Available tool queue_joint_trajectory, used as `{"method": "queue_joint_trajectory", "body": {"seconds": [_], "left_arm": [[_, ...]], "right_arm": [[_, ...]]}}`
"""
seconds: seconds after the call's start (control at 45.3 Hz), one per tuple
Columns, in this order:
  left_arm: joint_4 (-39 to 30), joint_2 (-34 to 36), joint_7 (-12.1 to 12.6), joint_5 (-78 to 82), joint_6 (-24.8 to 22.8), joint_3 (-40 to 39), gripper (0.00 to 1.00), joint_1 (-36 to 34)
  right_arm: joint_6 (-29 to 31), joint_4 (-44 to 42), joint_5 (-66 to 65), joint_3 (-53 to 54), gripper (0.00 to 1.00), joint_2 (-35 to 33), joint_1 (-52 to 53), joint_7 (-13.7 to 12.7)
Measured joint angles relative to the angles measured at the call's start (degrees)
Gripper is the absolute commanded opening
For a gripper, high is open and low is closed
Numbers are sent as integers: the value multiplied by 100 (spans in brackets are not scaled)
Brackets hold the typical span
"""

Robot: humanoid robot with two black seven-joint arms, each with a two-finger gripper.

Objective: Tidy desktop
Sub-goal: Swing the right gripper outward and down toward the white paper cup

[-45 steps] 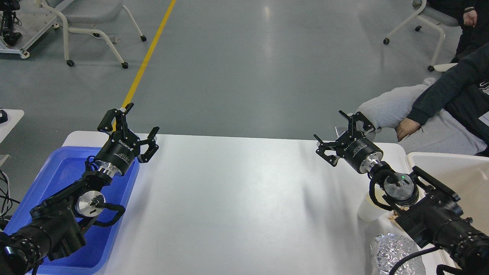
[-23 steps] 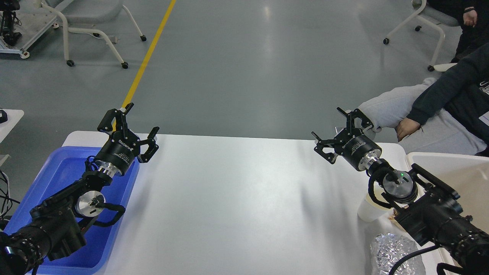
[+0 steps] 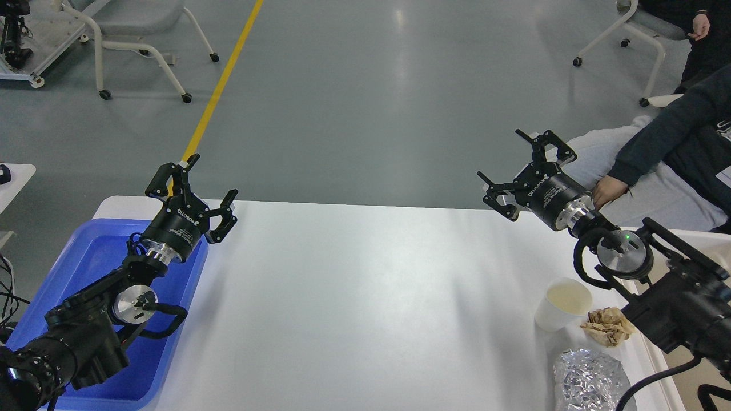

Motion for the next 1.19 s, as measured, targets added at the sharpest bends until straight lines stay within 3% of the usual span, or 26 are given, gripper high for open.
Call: {"method": "queue_joint_trajectory", "body": {"seconds": [0.265,0.574,0.906,1.193], "left_arm": [[-1,0,0,2,0,0,100,0],[0,0,3,7,0,0,100,0],[-1,1,8,8,0,0,100,0],[-1,1,9,9,0,0,100,0]], "right_arm": [[-213,675,-89,-306,100,-864,54,-5],[-230,1433,-524,-952,100,-2353,122,-6],[-79,2174,-2173,-1766,100,-3762,221,3],[-67,2950,-3807,-2284,100,-4322,236,10]]}}
